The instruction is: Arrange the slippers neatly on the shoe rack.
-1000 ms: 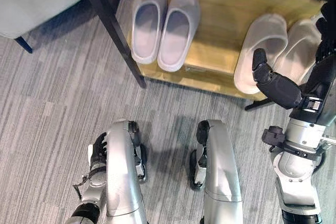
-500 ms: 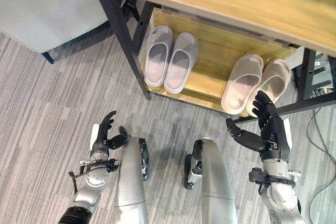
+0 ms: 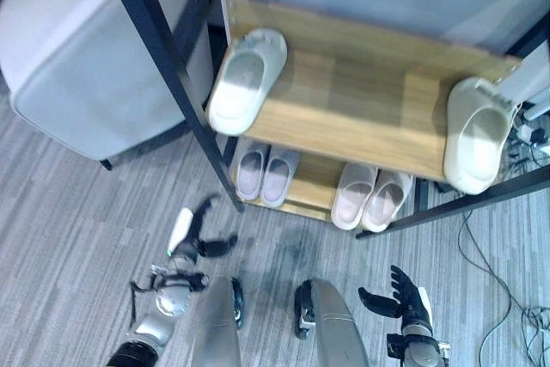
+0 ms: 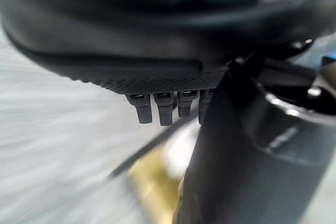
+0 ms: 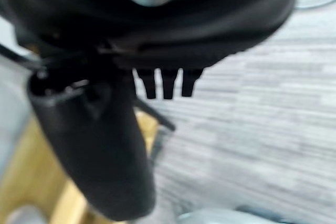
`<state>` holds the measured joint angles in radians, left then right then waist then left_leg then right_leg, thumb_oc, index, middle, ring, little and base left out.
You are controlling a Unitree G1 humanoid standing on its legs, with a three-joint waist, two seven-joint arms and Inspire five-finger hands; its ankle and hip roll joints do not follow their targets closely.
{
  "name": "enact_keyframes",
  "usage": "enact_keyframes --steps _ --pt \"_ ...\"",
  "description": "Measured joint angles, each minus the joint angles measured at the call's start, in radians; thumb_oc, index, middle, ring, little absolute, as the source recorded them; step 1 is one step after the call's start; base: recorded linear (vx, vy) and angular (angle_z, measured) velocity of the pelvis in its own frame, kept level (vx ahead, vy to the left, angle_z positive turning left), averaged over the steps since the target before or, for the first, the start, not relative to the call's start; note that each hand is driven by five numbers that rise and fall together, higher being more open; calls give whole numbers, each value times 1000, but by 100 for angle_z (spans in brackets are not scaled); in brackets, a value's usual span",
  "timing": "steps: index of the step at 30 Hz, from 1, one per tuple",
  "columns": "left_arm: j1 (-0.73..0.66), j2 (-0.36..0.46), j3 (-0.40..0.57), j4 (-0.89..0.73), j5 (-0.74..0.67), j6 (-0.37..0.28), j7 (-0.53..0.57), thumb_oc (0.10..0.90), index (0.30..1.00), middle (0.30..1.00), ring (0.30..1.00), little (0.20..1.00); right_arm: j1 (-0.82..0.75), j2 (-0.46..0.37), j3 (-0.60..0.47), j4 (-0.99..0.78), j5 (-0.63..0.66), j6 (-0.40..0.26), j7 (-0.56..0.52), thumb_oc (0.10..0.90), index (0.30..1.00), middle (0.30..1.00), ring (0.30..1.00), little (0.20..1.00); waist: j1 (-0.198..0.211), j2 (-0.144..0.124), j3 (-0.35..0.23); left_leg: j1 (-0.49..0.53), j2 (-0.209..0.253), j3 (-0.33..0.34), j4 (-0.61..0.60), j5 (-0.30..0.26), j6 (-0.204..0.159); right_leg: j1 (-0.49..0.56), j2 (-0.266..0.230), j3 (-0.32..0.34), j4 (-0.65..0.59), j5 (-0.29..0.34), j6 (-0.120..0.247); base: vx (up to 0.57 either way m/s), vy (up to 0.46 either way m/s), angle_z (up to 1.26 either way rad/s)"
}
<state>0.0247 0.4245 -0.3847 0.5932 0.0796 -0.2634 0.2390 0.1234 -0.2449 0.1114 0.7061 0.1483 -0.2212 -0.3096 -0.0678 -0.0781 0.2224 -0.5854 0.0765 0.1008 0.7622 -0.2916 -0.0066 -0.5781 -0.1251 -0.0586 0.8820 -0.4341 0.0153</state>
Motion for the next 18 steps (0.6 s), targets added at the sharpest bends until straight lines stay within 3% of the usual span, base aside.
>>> enact_keyframes --steps 3,5,7,10,14,18 --pt "80 -41 -18 47 -9 2 -54 800 900 900 900 900 -7 4 1 111 -8 2 2 800 900 900 900 900 9 12 -27 226 -16 16 -267 94 -12 203 4 -17 -226 69 10 260 -31 -2" --pt "85 -44 -36 72 -26 3 -80 800 900 900 900 900 -6 6 8 149 -8 10 4 800 900 900 900 900 20 19 -63 303 -26 23 -382 142 -13 260 8 -21 -306 100 3 177 -21 -4" --pt "79 -42 -72 79 -36 4 -110 800 900 900 900 900 -7 1 25 208 -16 18 24 800 900 900 900 900 26 46 -112 415 -26 26 -562 213 -19 347 32 -23 -438 148 6 227 -41 -9" --pt "62 -32 -122 57 -5 1 -143 800 900 900 900 900 -2 -10 60 232 -44 31 41 800 900 900 900 900 24 70 -164 512 -20 28 -722 284 -9 424 55 -27 -558 189 10 115 -58 -9" --pt "40 -34 -168 18 1 -1 -190 800 900 900 900 900 6 -14 103 239 -105 38 52 800 900 900 900 900 22 63 -206 590 -18 24 -816 337 26 531 76 -27 -704 241 16 58 -97 -7" --pt "38 -31 -195 5 44 -2 -224 800 900 900 900 900 1 -11 119 267 -127 51 68 800 900 900 900 900 25 57 -221 624 -9 16 -837 344 29 611 90 -35 -815 280 17 -26 -79 3"
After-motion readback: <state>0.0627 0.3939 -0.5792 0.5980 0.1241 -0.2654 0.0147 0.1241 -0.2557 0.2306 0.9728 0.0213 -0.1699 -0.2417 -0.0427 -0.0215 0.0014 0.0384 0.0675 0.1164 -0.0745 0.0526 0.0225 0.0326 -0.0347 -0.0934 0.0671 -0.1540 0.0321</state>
